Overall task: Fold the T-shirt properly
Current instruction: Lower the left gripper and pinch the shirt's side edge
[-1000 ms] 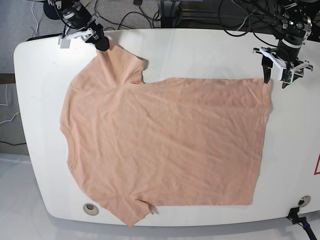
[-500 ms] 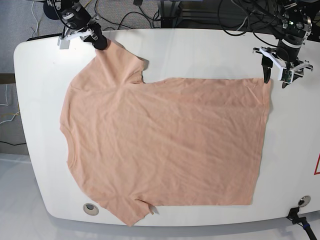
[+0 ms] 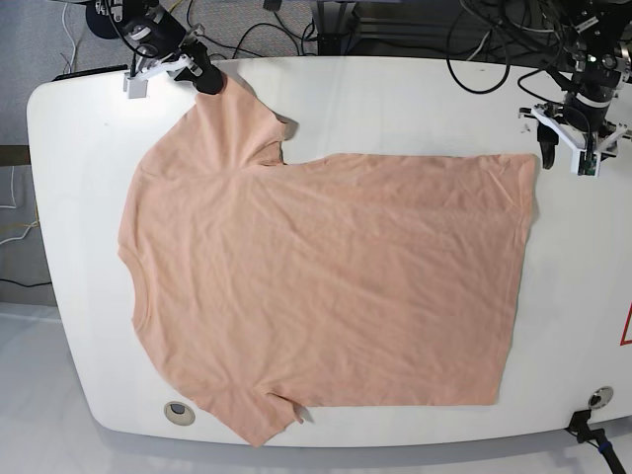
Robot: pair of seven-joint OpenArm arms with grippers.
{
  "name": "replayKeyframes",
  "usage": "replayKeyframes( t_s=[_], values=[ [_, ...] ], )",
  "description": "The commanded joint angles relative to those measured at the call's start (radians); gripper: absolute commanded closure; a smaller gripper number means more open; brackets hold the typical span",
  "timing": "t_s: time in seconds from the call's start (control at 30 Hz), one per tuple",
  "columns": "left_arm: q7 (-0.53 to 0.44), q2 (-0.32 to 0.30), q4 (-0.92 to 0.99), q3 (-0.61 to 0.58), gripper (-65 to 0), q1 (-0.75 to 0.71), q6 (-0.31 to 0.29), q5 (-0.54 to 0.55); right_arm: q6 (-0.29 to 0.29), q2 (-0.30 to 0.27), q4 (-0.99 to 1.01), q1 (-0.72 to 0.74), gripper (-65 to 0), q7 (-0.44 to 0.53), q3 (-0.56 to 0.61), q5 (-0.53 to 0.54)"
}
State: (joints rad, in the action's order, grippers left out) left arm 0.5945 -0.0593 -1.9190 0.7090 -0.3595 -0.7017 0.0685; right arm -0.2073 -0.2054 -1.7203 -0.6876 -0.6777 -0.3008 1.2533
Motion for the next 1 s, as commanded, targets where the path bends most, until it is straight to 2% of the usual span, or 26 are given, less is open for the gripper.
replayKeyframes(
  t_s=[0.0,0.17,0.4,0.97],
  values=[
    [0.041,-0.012,0.003,0.042,-32.8,0.030,0.004,0.043,-0.014,-0.006,-0.017,-0.008,0.0,0.005,-0.007,0.012],
    [0.140,-0.014,0.051,0.051,-32.8,0.057,0.004,0.083,-0.014,-0.009,-0.016,-0.008,0.0,0.005,-0.007,0.012],
    [0.138,-0.014,0.146,0.050,-32.8,0.060,0.004,0.166,-0.014,-0.009,-0.016,0.006,0.0,0.005,-0.005,0.012],
    [0.135,-0.007,0.301,0.007,-32.8,0.119,0.004,0.178,-0.014,-0.009,-0.016,0.006,0.0,0.005,-0.005,0.012]
  ],
)
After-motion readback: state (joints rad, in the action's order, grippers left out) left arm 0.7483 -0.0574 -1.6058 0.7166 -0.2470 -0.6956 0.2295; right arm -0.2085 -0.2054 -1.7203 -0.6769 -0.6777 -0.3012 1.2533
